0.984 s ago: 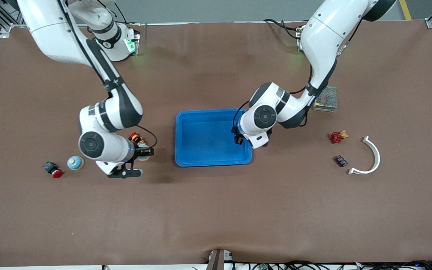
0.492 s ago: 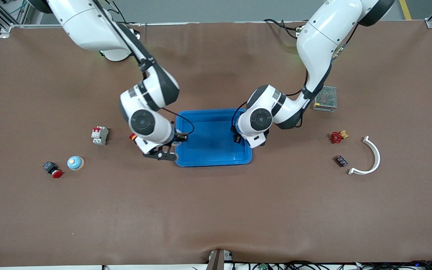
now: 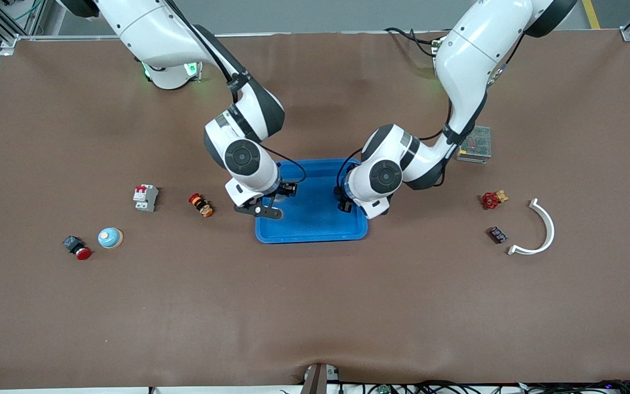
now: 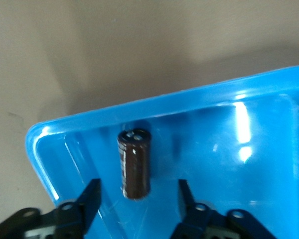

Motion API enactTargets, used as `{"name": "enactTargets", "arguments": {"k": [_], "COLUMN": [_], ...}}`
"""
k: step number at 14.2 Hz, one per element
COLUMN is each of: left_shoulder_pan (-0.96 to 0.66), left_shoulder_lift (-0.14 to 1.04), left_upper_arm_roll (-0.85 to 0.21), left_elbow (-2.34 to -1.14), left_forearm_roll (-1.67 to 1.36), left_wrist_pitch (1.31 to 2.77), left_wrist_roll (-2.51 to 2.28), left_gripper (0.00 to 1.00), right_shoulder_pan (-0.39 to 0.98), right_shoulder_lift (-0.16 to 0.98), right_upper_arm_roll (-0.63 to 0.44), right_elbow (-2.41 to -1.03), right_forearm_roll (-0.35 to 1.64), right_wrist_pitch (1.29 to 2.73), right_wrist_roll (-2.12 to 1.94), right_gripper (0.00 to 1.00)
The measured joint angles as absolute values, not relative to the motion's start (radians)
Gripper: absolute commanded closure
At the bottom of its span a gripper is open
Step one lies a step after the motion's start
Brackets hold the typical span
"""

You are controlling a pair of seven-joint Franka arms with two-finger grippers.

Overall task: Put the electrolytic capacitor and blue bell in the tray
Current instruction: 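Carry the capacitor and the bell over the blue tray and release both, then move the left gripper to the second capacitor while the right gripper reaches the bell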

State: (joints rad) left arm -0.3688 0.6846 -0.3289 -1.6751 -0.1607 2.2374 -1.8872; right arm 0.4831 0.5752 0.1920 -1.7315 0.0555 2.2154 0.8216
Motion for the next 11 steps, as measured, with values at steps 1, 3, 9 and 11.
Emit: {"name": "enactTargets", "arguments": {"k": [1, 3, 9, 11], "left_shoulder_pan": [-0.36, -0.321, -0.191, -0.156], "left_shoulder_lift": [0.667, 0.629, 0.588, 0.59], "left_upper_arm_roll": [-0.324, -0.319, -0.315, -0.312], "left_elbow": [-1.663, -1.633, -1.539, -1.537], "left_forearm_roll": [-0.161, -0.158, -0.091, -0.068], "left_wrist_pitch": [2.206, 2.13, 1.951, 1.936], "left_wrist_roll": [-1.887, -1.883, -1.733, -1.654], "left_gripper": [0.0, 0.0, 0.0, 0.0], "right_shoulder_pan": [0.492, 0.506, 0.519, 0.524], "right_shoulder_lift": [0.575, 0.576, 0.578, 0.58], "right_upper_arm_roll": [0.192, 0.192, 0.192, 0.192], "right_elbow": [-1.746, -1.769, -1.832, -1.84], "right_forearm_roll": [0.056, 0.056, 0.056, 0.056], "right_wrist_pitch": [2.237, 2.272, 2.381, 2.396], "right_wrist_roll": [0.833, 0.848, 0.853, 0.854], "right_gripper": [0.53, 0.52, 0.52, 0.52]}}
